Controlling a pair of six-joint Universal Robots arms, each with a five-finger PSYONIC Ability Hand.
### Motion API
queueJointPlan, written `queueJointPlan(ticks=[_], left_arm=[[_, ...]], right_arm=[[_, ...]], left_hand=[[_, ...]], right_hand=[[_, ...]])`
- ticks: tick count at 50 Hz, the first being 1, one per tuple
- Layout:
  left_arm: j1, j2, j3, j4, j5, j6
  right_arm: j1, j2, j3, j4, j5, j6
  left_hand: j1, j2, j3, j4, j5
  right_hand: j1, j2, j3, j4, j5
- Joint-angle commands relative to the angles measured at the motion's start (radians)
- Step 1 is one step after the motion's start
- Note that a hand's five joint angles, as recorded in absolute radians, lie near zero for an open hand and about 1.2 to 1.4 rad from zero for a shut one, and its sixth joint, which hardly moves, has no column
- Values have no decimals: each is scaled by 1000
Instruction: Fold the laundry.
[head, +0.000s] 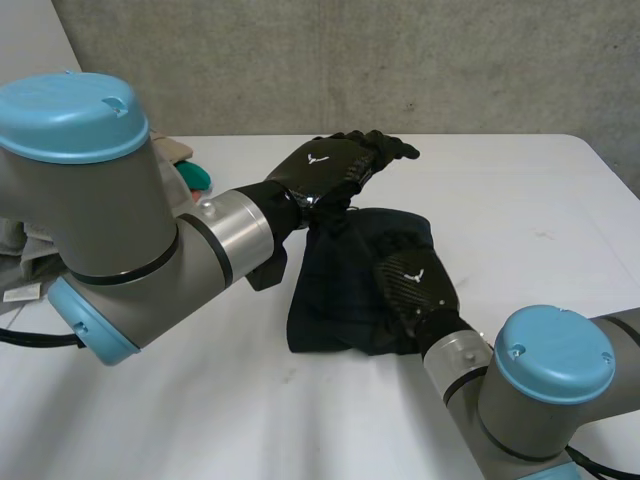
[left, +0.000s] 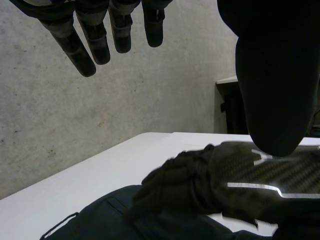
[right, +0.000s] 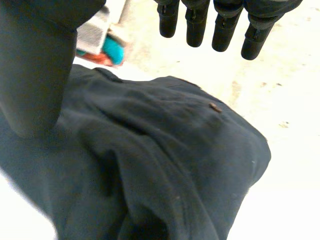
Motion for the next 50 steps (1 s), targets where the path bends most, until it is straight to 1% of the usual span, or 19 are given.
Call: queueJointPlan(ticks=[1, 2, 5, 12, 18, 20, 22, 23, 24, 30, 36, 38, 40, 41, 44, 45, 48, 49, 50], left_arm=[[7, 0, -1, -4, 0, -1], [7, -1, -1, -4, 0, -1], [12, 0, -3, -6, 0, -2], [21, -1, -6, -6, 0, -7], [30, 0, -14, -6, 2, -15], [33, 3, -14, -7, 2, -18], [35, 3, -14, -7, 2, -21], [38, 5, -14, -7, 2, -25], [38, 5, -14, -7, 2, -27], [49, 11, -23, -7, 5, -38], [56, 16, -17, -6, 6, -41], [58, 14, -14, -3, 6, -42], [56, 11, -3, -1, 2, -45], [56, 9, 5, -1, 0, -47], [56, 3, 15, -3, 0, -50], [56, -1, 23, -4, 0, -53], [55, -12, 34, -6, 0, -55], [55, -20, 41, -6, 0, -55], [55, -24, 45, -6, 0, -55]], right_arm=[[-26, 7, -9, 20, 123, 94], [-36, 10, -11, 28, 149, 109], [-50, 27, -20, 38, 169, 155], [-61, 87, -64, 118, 138, 314], [-66, 131, -117, 167, 135, 335], [-70, 148, -137, 167, 131, 331], [-76, 167, -152, 166, 131, 331], [-82, 187, -178, 167, 128, 331], [-86, 193, -190, 170, 126, 331], [-116, 210, -241, 173, 120, 324], [-200, 248, -373, 83, 132, 295], [-239, 297, -463, 75, 141, 285], [-274, 352, -567, 107, 158, 278], [-297, 392, -645, 138, 174, 273], [-335, 456, -774, 187, 197, 270], [-363, 504, -866, 219, 213, 269], [-408, 578, -1009, 276, 243, 267], [-432, 631, -1105, 308, 258, 264], [-446, 659, -1156, 325, 264, 262]], left_hand=[[-11, -30, -32, -26, -45], [-11, -30, -32, -26, -45], [-11, -30, -32, -26, -45], [-11, -30, -32, -26, -45], [-11, -30, -32, -26, -45], [-11, -30, -32, -26, -45], [-11, -30, -32, -26, -45], [-11, -30, -32, -26, -45], [-11, -30, -32, -26, -45], [-11, -30, -32, -26, -45], [-11, -30, -32, -26, -45], [-11, -30, -32, -26, -45], [-11, -30, -32, -26, -45], [-11, -30, -32, -26, -45], [-11, -30, -32, -26, -45], [-11, -30, -32, -26, -45], [-11, -30, -32, -26, -45], [-11, -30, -32, -26, -45], [-11, -30, -32, -26, -45]], right_hand=[[-25, -16, -33, -34, -43], [-25, -16, -33, -34, -43], [-25, -16, -33, -34, -43], [-25, -16, -33, -34, -43], [-25, -16, -33, -34, -43], [194, 203, 186, 185, 176], [528, 537, 520, 519, 510], [969, 978, 961, 959, 951], [1195, 1203, 1187, 1185, 1176], [1197, 1206, 1189, 1187, 1179], [1197, 1206, 1189, 1187, 1179], [1197, 1206, 1189, 1187, 1179], [1197, 1206, 1189, 1187, 1179], [1197, 1206, 1189, 1187, 1179], [1197, 1206, 1189, 1187, 1179], [1197, 1206, 1189, 1187, 1179], [1197, 1206, 1189, 1187, 1179], [1197, 1206, 1189, 1187, 1179], [1197, 1206, 1189, 1187, 1179]])
